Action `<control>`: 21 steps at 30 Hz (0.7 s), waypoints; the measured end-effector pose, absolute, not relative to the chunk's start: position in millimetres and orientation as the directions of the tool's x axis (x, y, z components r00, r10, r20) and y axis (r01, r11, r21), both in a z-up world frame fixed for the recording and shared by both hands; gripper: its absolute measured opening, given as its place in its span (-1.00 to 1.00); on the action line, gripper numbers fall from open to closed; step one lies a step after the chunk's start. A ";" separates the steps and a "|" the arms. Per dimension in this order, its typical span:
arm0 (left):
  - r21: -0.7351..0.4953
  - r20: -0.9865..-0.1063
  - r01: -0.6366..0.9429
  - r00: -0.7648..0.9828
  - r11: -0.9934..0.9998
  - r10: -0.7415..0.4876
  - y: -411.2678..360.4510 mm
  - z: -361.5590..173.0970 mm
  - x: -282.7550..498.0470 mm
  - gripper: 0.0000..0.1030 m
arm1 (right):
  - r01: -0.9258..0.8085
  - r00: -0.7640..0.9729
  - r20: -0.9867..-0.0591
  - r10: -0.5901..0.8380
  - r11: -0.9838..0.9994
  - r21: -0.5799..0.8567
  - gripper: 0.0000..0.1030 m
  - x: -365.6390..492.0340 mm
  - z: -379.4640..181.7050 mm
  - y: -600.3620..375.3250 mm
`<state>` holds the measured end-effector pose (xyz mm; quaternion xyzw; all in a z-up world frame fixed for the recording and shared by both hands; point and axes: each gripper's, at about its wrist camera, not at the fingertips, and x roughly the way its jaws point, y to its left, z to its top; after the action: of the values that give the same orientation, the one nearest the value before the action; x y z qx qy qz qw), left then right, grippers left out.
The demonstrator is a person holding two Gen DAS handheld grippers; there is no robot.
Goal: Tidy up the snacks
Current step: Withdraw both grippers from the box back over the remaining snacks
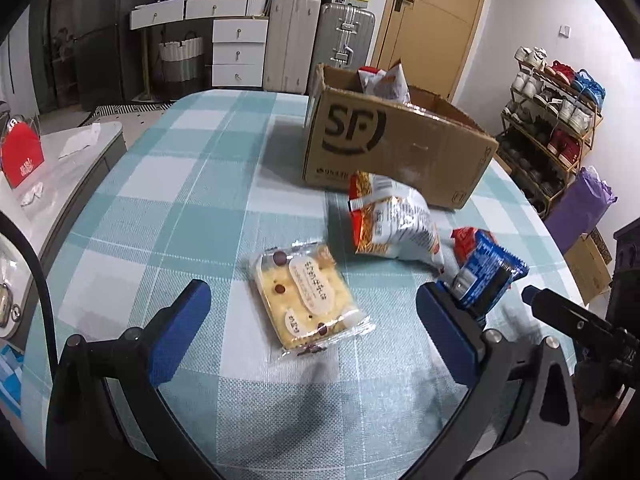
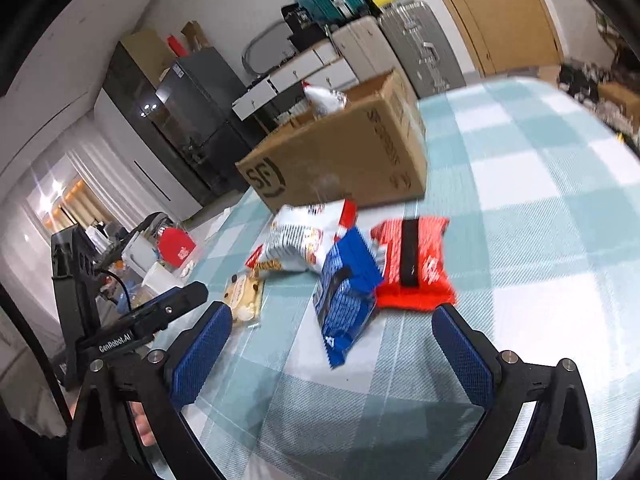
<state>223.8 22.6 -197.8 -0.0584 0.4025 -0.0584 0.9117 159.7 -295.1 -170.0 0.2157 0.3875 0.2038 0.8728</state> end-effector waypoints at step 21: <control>-0.178 -0.755 0.072 0.630 0.981 -0.183 31.7 -226.5 231.5 0.99 | -0.171 0.539 -0.624 0.566 0.799 0.577 0.48 195.4 -193.8 -268.8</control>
<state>231.5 31.7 -226.5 -0.0652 0.4245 -0.0710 0.9003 195.4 -268.8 -193.8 0.2307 0.4282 0.2176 0.8462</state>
